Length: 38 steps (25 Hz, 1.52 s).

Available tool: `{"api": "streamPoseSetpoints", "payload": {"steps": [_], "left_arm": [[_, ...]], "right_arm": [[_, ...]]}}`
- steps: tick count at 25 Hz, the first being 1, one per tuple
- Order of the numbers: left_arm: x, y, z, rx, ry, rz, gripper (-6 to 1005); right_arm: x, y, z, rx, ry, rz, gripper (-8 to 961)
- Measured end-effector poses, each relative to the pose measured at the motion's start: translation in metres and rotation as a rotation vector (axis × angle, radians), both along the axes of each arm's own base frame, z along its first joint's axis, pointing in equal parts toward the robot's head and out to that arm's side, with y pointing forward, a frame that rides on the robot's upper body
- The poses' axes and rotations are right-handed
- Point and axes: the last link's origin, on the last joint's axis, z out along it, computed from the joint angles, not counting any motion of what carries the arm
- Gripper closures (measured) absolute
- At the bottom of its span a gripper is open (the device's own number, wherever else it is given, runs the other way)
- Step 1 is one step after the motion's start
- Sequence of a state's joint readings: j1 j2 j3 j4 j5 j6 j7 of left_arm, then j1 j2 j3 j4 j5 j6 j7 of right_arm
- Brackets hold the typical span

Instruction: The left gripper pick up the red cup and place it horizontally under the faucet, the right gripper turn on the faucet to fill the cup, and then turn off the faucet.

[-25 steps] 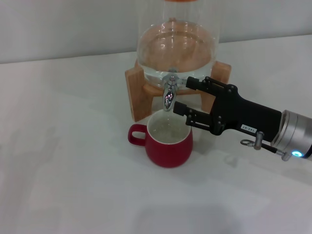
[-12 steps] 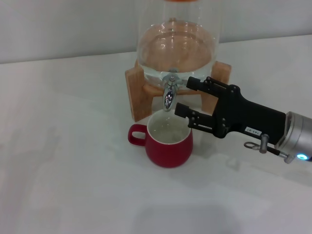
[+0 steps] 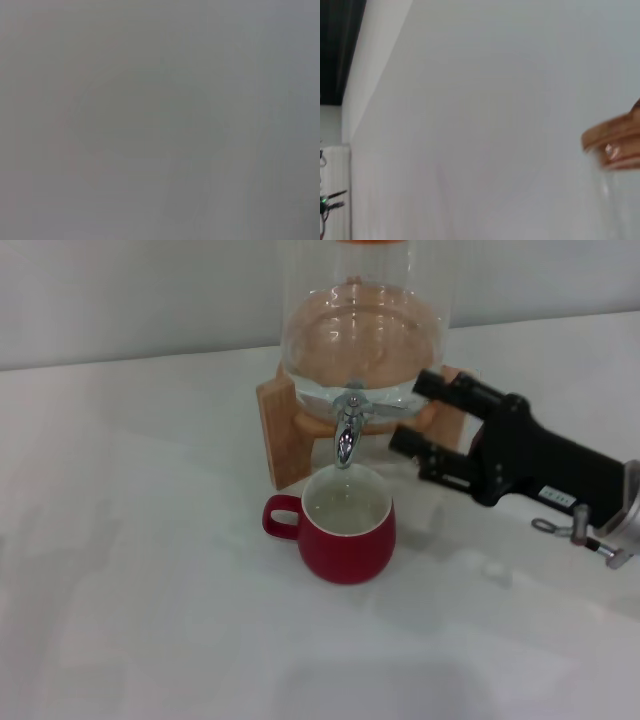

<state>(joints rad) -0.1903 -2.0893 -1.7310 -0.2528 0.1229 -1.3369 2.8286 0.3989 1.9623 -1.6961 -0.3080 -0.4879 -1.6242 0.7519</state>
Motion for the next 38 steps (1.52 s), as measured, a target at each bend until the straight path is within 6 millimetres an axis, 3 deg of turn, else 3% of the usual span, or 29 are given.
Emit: {"api": "streamPoseSetpoints", "payload": {"steps": [9,16,24,38], "left_arm": [[-0.003,-0.002,0.002,0.012,-0.005,0.016,138],[-0.011,-0.002,0.006,0.022,-0.006,0.058,138],[-0.018,-0.001,0.02,0.085,-0.017,0.093,138],[-0.028,-0.003,0.039,0.206,-0.062,0.148,138]], "right_arm": [[0.012,0.012,0.025,0.122,0.035,-0.083,177],[0.027,0.032,0.035,0.233,0.029,-0.237,177],[0.041,0.047,0.055,0.352,0.037,-0.346,177],[0.044,0.084,0.077,0.588,-0.001,-0.501,177]]}}
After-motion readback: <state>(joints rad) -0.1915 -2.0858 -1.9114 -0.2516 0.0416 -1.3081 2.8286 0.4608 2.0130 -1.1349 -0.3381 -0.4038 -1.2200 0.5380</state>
